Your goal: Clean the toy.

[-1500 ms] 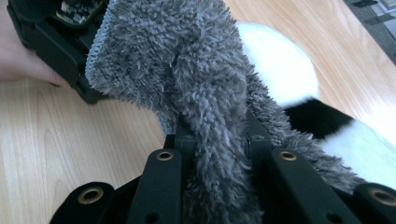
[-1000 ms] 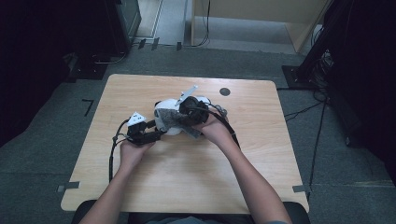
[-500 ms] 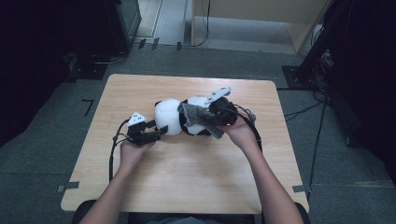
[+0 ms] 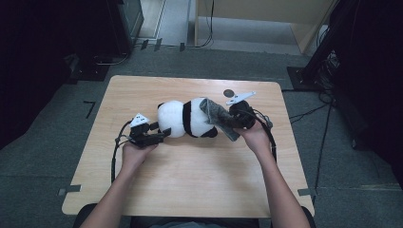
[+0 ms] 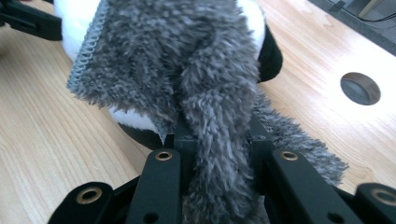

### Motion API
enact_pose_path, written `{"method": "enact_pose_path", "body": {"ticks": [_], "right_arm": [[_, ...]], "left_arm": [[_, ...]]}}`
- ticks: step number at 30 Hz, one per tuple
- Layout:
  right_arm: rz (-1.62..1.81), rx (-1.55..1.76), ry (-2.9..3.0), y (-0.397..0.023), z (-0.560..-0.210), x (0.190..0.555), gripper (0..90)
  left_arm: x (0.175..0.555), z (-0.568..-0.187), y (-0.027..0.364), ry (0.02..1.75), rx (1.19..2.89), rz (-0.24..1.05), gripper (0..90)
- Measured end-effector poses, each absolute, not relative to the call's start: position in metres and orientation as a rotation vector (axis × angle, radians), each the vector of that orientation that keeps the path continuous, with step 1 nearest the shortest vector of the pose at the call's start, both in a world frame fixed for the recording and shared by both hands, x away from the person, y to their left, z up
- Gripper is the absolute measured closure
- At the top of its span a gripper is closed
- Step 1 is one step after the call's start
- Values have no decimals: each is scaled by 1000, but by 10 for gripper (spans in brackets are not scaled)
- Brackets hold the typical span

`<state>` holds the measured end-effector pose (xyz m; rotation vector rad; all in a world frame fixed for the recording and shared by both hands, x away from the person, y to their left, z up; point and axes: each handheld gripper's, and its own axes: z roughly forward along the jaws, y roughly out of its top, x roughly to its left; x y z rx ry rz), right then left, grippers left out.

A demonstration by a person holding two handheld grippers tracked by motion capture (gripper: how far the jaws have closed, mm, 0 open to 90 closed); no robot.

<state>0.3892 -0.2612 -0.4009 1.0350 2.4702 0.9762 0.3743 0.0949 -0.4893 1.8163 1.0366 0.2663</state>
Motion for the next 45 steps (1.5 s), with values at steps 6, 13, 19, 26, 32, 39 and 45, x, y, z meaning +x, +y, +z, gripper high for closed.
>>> {"method": "enact_pose_path", "body": {"ticks": [6,13,19,26,32,39,45], "right_arm": [[979,1045,2473,-260,-407,392,739],[964,1035,2483,-260,-408,393,740],[944,1024,2502,-257,-409,394,742],[928,1013,2514,-252,-412,394,745],[955,995,2523,-250,-405,385,752],[1011,852,2591,-226,-393,354,752],[976,718,2729,-185,-409,344,752]], "left_arm": [[381,-475,97,994,1864,264,319],[397,-471,101,1000,1825,212,254],[409,-469,99,982,1847,198,199],[415,-475,96,981,1867,170,316],[413,-472,96,983,1902,186,490],[410,-468,96,988,1915,186,548],[408,-469,97,993,1904,178,547]]}}
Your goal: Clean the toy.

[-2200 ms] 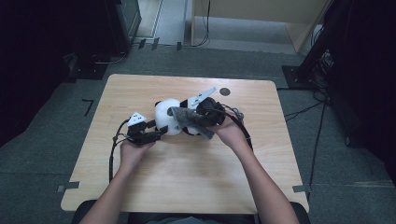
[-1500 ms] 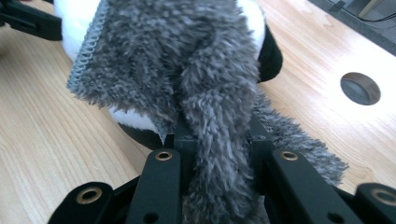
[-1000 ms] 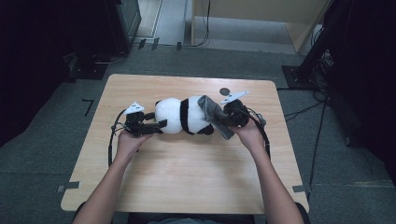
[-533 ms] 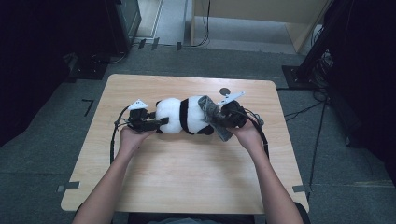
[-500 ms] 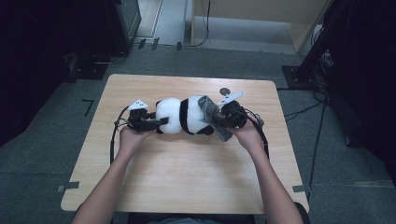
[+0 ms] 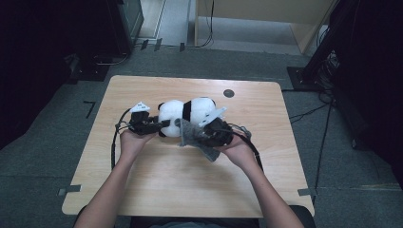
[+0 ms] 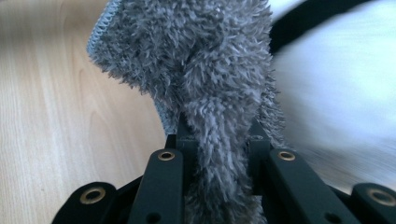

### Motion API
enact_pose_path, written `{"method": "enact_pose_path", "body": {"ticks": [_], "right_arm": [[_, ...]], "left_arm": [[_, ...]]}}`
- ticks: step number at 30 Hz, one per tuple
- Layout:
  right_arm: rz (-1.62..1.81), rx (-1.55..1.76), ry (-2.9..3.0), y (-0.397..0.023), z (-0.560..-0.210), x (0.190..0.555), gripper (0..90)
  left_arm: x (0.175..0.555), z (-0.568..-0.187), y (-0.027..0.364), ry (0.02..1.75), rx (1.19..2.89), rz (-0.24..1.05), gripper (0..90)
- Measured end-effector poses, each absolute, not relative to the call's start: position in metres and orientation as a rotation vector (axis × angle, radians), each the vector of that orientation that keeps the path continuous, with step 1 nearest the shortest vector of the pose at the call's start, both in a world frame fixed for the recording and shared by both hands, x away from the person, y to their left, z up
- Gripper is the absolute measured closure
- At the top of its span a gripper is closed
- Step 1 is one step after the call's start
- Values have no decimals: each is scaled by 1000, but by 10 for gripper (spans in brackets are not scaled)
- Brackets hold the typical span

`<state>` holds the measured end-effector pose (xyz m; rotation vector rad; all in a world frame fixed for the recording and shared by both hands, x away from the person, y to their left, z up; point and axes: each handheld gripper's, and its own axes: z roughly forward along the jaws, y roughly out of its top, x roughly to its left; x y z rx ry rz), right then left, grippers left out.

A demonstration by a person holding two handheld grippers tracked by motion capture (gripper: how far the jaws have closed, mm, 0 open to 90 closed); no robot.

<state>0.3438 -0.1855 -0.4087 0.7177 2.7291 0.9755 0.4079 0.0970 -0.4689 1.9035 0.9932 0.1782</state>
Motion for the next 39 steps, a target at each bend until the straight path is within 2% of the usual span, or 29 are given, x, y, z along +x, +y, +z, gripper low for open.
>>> {"method": "enact_pose_path", "body": {"ticks": [12,17,39], "right_arm": [[942,630,2874,-121,-449,360,750],[940,673,2845,-115,-456,372,749],[949,914,2650,-231,-430,359,749]], "left_arm": [[400,-464,95,996,1902,174,552],[399,-467,99,996,1903,173,557],[399,-469,99,990,1897,172,555]]}}
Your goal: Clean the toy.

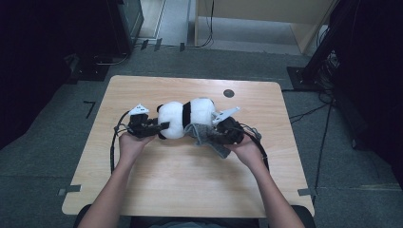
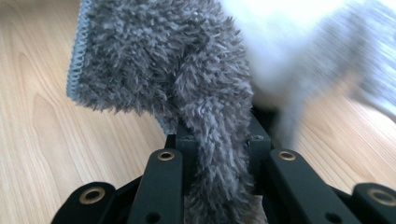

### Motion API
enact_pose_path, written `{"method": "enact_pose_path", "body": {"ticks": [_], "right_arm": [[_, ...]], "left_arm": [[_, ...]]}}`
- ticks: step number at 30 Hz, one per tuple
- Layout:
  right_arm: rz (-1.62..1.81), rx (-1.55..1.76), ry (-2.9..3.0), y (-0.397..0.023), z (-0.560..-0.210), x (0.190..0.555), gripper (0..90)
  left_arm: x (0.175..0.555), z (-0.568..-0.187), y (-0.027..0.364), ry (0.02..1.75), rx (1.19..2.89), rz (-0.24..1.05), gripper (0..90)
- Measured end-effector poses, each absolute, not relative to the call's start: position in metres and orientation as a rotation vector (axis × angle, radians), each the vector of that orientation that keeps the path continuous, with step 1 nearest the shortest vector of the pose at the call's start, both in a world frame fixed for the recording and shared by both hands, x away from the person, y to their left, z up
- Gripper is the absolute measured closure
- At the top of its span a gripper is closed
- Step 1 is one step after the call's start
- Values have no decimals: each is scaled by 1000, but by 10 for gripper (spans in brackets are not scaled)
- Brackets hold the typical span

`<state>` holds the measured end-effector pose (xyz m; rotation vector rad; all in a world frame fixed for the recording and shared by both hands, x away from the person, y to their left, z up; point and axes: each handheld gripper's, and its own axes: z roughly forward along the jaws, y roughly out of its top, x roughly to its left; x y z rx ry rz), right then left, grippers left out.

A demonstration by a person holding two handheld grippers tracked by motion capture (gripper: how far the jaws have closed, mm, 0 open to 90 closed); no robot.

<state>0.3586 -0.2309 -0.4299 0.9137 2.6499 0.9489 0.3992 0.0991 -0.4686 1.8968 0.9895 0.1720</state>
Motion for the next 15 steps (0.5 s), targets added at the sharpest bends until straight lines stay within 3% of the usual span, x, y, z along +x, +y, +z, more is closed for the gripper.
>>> {"method": "enact_pose_path", "body": {"ticks": [7,15], "right_arm": [[952,980,2619,-258,-432,356,750],[993,865,2671,-235,-428,346,751]], "left_arm": [[399,-469,99,990,1897,176,554],[399,-468,99,991,1897,174,552]]}}
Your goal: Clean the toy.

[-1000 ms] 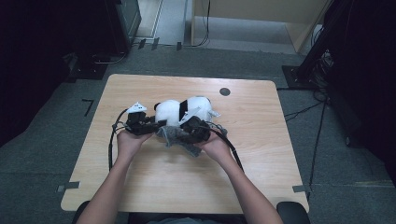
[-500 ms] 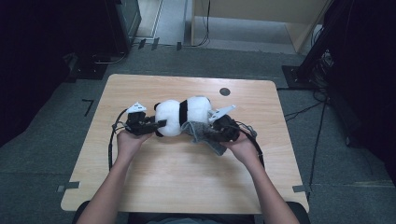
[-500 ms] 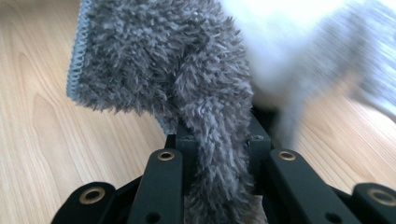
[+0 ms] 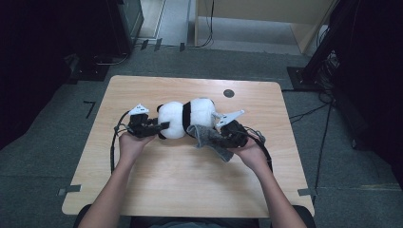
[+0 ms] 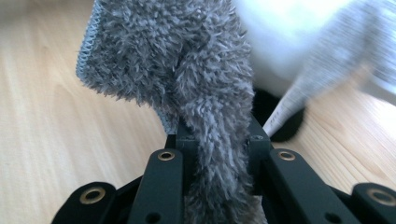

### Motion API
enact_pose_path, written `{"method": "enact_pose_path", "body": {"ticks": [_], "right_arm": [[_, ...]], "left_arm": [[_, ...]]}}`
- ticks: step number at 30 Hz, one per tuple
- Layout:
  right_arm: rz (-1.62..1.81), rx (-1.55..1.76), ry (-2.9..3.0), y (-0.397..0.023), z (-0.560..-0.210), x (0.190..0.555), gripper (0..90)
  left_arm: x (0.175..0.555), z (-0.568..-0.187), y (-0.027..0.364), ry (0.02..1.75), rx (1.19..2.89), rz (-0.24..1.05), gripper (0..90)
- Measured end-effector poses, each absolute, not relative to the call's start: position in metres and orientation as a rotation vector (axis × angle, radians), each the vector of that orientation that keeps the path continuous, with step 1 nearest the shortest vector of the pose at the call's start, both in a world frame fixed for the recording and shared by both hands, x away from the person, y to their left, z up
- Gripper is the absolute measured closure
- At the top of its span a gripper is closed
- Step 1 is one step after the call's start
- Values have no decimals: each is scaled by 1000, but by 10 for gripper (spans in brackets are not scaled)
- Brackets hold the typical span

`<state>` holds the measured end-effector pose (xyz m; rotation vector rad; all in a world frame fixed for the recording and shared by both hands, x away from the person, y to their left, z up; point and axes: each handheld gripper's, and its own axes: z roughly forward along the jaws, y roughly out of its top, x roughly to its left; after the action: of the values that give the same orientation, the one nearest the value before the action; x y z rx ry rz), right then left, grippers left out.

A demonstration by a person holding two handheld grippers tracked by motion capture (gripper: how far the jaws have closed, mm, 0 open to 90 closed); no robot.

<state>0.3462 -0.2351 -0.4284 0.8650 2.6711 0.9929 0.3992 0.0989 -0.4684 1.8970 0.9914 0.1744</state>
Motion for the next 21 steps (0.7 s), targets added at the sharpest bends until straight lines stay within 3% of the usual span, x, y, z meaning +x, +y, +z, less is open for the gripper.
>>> {"method": "enact_pose_path", "body": {"ticks": [15,21], "right_arm": [[1003,650,2815,-134,-447,365,750],[980,672,2788,-119,-455,375,750]], "left_arm": [[398,-467,99,998,1893,164,550],[398,-467,100,997,1895,163,550]]}}
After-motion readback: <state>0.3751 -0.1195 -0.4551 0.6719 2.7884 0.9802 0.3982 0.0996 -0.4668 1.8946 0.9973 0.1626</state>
